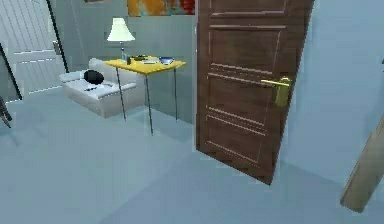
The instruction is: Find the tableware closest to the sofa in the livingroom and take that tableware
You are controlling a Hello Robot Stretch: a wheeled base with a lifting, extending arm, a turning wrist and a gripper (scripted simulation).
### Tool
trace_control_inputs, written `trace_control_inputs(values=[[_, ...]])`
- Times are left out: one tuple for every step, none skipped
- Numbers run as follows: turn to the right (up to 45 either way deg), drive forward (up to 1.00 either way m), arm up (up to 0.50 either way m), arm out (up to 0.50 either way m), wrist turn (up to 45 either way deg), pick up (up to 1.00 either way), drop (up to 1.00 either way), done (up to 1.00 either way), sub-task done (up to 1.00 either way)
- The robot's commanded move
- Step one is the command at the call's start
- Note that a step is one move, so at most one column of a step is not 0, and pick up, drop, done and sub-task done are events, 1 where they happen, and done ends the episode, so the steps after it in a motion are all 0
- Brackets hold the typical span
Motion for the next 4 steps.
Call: trace_control_inputs(values=[[0.0,1.00,0.00,0.00,0.0,0.00,0.00,0.00,0.00],[-6.0,0.00,0.00,0.00,0.0,0.00,0.00,0.00,0.00],[0.0,0.60,0.00,0.00,0.0,0.00,0.00,0.00,0.00],[-45.0,0.00,0.00,0.00,0.0,0.00,0.00,0.00,0.00]])
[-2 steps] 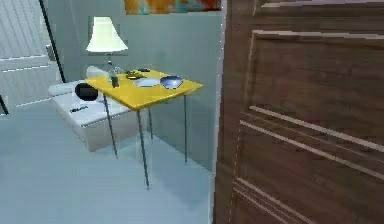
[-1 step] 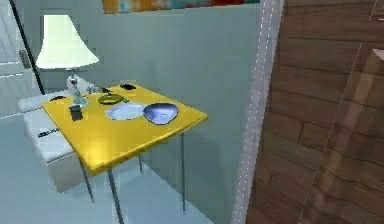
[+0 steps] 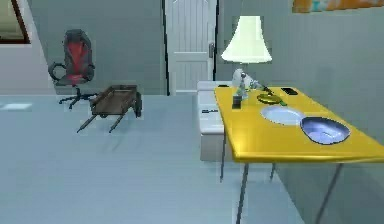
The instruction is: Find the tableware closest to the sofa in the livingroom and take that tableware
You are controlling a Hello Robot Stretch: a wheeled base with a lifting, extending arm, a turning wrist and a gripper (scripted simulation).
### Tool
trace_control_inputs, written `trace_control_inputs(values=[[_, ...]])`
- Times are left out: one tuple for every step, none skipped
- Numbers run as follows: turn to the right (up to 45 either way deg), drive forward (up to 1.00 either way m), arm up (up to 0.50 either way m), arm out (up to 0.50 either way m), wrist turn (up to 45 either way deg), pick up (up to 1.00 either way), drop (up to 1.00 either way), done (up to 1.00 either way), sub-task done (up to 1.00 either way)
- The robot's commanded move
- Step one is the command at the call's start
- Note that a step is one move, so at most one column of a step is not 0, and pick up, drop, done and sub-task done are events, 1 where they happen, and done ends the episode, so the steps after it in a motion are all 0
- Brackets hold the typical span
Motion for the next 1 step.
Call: trace_control_inputs(values=[[-45.0,0.00,0.00,0.00,0.0,0.00,0.00,0.00,0.00]])
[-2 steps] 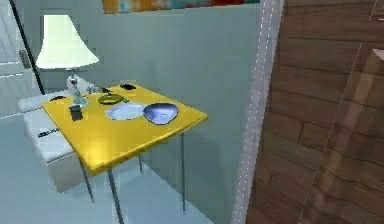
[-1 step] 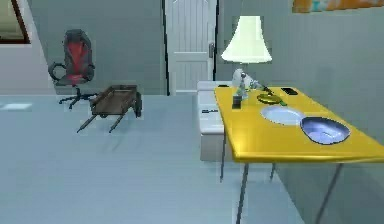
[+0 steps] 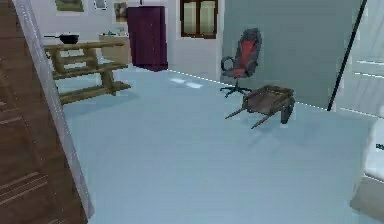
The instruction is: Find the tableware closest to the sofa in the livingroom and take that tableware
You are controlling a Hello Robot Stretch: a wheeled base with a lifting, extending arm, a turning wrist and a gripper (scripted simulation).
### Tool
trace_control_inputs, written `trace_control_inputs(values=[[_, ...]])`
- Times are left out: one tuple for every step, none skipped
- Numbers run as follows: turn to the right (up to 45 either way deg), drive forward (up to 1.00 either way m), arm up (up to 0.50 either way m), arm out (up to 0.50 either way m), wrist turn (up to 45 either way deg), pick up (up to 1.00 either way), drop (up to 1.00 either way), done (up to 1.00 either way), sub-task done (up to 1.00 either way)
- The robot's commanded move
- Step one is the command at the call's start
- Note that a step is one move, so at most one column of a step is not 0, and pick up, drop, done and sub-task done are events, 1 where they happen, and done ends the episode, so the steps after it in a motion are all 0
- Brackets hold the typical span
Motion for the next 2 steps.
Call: trace_control_inputs(values=[[-45.0,0.00,0.00,0.00,0.0,0.00,0.00,0.00,0.00],[-6.0,0.00,0.00,0.00,0.0,0.00,0.00,0.00,0.00]])
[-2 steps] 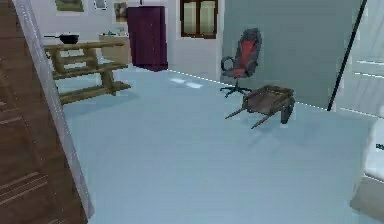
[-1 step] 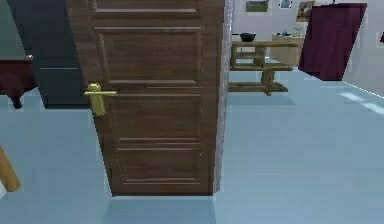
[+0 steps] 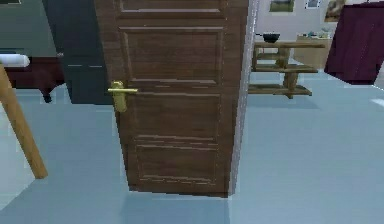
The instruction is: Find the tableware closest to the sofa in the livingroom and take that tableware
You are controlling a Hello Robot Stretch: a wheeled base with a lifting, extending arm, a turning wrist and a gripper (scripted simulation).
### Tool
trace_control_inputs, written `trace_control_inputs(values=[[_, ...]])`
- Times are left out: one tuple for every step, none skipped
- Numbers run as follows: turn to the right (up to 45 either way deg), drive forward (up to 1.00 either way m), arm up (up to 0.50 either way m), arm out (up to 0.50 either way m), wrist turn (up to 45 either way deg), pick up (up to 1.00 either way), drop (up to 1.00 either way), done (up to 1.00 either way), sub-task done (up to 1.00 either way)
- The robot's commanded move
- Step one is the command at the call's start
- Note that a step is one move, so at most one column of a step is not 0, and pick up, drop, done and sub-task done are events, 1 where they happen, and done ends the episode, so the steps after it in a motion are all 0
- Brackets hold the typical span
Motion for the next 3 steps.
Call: trace_control_inputs(values=[[0.0,0.15,0.00,0.00,0.0,0.00,0.00,0.00,0.00],[45.0,0.00,0.00,0.00,0.0,0.00,0.00,0.00,0.00],[39.0,0.00,0.00,0.00,0.0,0.00,0.00,0.00,0.00]])
